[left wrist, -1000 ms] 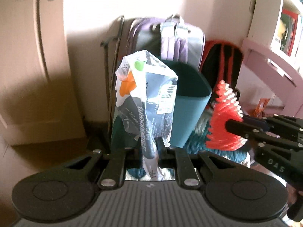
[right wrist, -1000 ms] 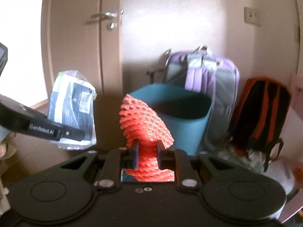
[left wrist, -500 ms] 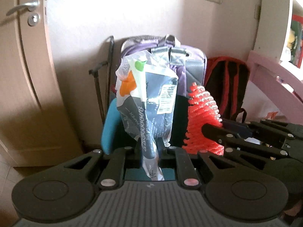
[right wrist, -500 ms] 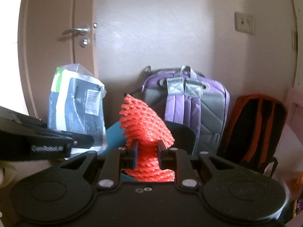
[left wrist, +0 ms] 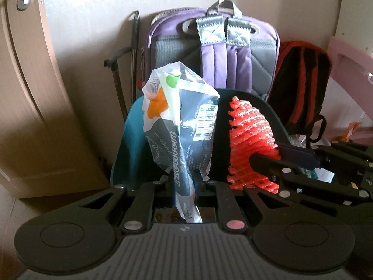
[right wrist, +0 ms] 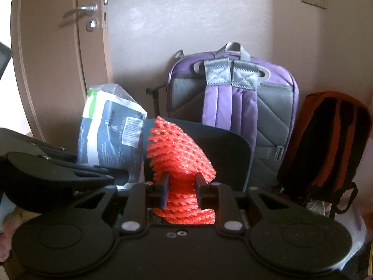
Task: Collect trash
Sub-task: 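Open both tools over the wastebasket to drop the wrapper and foam net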
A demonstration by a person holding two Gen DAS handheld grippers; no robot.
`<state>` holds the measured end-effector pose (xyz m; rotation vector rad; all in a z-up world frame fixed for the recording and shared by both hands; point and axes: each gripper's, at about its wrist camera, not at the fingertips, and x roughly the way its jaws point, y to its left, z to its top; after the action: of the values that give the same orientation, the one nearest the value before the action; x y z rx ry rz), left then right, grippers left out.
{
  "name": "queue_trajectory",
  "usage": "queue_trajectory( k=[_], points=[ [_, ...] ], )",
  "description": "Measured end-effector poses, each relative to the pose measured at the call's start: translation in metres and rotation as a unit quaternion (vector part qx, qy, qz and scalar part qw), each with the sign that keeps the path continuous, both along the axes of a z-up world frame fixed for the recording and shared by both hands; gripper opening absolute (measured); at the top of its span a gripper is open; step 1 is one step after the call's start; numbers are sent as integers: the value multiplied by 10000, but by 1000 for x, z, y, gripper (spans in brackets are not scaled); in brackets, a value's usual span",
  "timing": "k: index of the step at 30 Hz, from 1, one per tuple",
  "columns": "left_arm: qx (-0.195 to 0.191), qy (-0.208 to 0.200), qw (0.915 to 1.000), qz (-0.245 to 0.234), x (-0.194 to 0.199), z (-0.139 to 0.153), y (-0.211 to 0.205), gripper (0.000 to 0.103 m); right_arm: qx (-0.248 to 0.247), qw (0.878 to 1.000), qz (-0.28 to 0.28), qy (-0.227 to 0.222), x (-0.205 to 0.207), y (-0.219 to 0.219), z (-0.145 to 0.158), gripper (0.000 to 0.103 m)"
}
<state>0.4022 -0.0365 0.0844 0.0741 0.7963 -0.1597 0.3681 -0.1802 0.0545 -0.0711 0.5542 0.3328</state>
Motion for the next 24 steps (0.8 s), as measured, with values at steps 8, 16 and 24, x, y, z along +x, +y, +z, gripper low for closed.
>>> queue_trajectory(
  k=[8,16,24],
  points=[
    [116,262,9995,-134,19,-21,-4,13,-35,9997,-73,247,18,0,-23,29],
    [-53,435,9990,-27,27,-29,2,22,-211,9994,-158,234,23,-3,-30,42],
    [-210,359,9991,41,20,-22,6,48,-69,9994,-345,71,16,-16,-28,56]
  ],
)
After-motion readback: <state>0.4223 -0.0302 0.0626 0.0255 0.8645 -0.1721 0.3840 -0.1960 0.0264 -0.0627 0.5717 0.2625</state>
